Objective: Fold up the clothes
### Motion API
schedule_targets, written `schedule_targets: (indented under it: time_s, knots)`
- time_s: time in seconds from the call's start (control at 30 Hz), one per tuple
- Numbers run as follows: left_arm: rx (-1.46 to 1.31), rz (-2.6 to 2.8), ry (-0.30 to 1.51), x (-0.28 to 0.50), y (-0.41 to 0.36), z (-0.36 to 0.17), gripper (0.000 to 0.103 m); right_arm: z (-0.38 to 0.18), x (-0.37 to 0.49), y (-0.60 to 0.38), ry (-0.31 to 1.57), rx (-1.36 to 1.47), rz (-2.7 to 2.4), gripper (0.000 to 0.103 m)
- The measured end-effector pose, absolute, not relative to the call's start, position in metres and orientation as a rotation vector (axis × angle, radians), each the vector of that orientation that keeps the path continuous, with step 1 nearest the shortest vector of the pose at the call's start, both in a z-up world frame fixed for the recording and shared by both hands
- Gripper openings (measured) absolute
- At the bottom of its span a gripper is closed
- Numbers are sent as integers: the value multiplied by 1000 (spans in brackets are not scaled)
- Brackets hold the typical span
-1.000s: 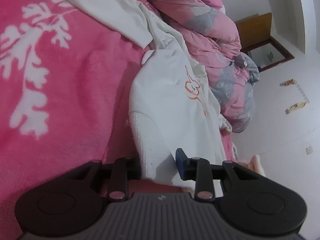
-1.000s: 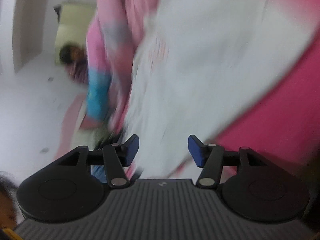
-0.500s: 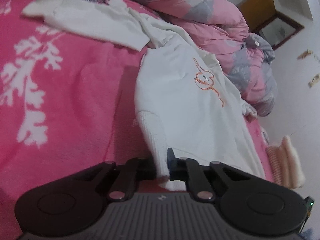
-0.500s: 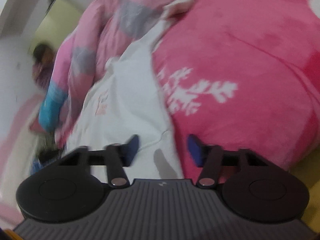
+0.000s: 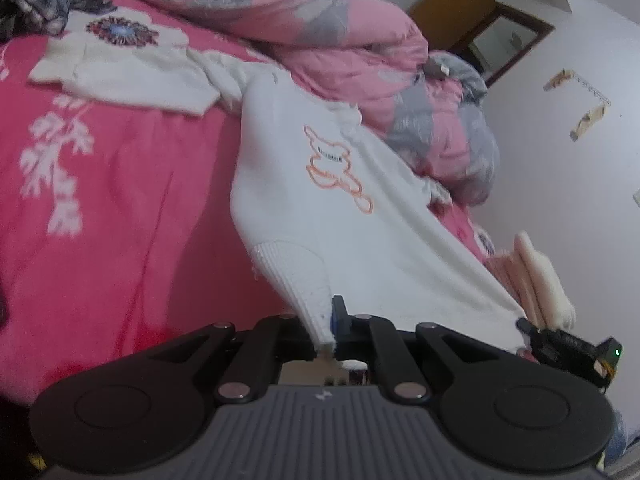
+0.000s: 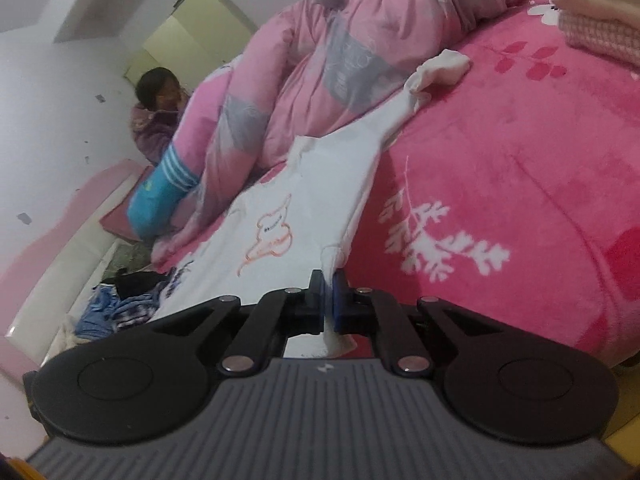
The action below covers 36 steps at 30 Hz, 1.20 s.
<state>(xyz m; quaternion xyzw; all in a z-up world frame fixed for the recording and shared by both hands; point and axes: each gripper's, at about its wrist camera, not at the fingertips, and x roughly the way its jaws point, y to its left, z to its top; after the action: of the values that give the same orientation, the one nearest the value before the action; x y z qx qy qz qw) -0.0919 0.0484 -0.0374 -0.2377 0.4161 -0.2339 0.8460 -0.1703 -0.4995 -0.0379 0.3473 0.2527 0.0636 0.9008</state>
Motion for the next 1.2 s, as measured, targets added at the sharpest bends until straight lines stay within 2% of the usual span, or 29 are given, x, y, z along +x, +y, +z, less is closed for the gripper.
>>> schedule_targets:
  time_s: [0.2,0.3,0.47,0.53,0.7,0.87,0.9,0.93,1.0,1.1,1.2]
  knots:
    - [-475,-473,961,-95,42,-71,7,-59,-178,-514,592,725,49,2]
    - [-430,-481,964,-93,40,-76,9,-57,-180,-515,603,701,5,6]
    - [-446,-504,934,-97,51,-76,48,-54,-183,-517,620,660,-67,18]
    - [-467,-511,914,-100,57,-74,55,-53,-184,-518,627,644,-96,22]
    - [-492,-498,846,-104,74,-65,56,-16,-153,-482,602,546,-7,27]
    - [-385,-470,732,-103,75,-56,56,24,-71,-392,600,319,288,31]
    - [-371,-470,726,-99,73,-58,55,28,-52,-372,598,257,362,35]
    - [-362,-474,719,-96,71,-61,55,28,-31,-350,604,197,411,43]
    - [-358,-489,704,-93,68,-67,55,21,12,-299,631,83,459,52]
    - [-381,-521,687,-90,69,-76,54,11,75,-222,667,-89,530,57]
    - [-427,-553,667,-87,73,-85,54,2,138,-145,700,-262,599,57]
